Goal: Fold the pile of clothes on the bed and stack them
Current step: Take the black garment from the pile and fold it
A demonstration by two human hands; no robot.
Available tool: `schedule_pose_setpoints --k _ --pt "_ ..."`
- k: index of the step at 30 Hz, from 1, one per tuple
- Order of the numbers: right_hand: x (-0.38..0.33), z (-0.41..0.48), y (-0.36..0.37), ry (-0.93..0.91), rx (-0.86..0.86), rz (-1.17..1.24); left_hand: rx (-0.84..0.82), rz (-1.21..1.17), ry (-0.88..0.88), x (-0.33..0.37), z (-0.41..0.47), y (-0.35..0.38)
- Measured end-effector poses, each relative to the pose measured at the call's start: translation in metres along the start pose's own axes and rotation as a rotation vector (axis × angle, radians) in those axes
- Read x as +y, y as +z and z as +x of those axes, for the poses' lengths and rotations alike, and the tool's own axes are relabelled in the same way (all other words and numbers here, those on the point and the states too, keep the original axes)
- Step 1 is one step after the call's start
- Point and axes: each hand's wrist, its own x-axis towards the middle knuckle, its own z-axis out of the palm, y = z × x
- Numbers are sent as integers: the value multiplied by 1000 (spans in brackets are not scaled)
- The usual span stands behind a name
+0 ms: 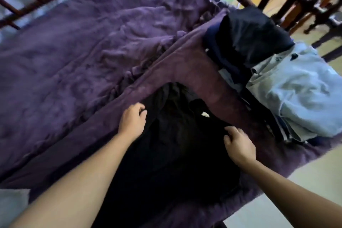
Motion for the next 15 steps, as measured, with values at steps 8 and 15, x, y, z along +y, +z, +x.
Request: schedule_pose_setpoints --k 8,15 --pt "-141 20 48 -562 -162 -154 -134 -35 -563 -160 -105 -8" --pt "-237 46 136 -959 -113 -261 94 70 -728 -283 -112 1"
